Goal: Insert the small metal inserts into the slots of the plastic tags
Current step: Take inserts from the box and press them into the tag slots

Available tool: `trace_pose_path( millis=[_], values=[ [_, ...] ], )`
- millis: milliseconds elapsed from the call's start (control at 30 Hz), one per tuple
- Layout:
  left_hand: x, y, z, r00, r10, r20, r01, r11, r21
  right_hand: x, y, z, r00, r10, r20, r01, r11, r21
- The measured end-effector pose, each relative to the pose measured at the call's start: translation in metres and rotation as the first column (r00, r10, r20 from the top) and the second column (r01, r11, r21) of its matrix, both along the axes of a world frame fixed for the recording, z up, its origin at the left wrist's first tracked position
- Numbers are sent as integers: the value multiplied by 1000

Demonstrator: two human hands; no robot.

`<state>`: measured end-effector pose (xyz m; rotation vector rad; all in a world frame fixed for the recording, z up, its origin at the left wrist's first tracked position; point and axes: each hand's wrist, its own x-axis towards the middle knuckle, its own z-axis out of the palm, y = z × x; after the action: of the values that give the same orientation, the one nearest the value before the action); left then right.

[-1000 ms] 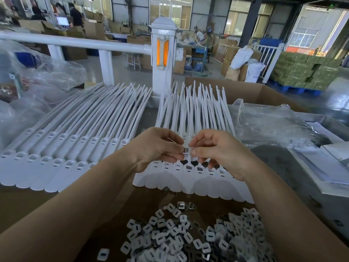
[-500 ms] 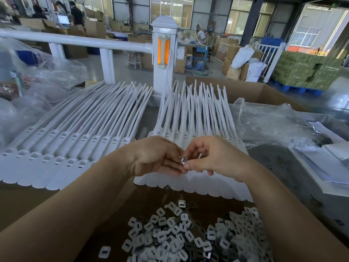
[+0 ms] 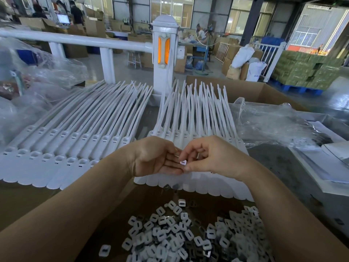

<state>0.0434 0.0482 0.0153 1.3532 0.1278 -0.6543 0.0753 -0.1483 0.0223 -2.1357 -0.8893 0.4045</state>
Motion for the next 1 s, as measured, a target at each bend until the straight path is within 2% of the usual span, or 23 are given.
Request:
trace_pose_path(
  millis=[67,167,333,433,533,600,667,833,1000],
  values=[
    [1,1,0,1000,6,-19,-6,1000,-23,3,2,-3,988,-108,112,111,994,-21],
    [1,2,1,999,22,-38,-24,998,-53,4,3,-7,966,-180,187,187,982,-21],
    [-1,2,4,999,20,-26,-21,998,-62,1,6,-8,957,-174,232,190,981,-45],
    [-1,2,8,999,37,22,-37,999,-31,1,7,-7,955,-233,184,236,972,5],
    [1,4,7,966,148,212,-185,969,167,3,4,-8,943,-322,87,317,946,64],
    [3,6,4,914,152,375,-291,890,350,4,3,-9,931,-362,50,359,931,62],
    [3,7,2,905,118,408,-302,855,421,3,3,-10,930,-366,44,362,929,73],
    [1,0,2,970,79,230,-147,945,292,2,7,-9,938,-332,103,310,932,186],
    [1,0,1,966,139,217,-181,965,188,0,8,-9,956,-275,105,254,950,181]
  ],
)
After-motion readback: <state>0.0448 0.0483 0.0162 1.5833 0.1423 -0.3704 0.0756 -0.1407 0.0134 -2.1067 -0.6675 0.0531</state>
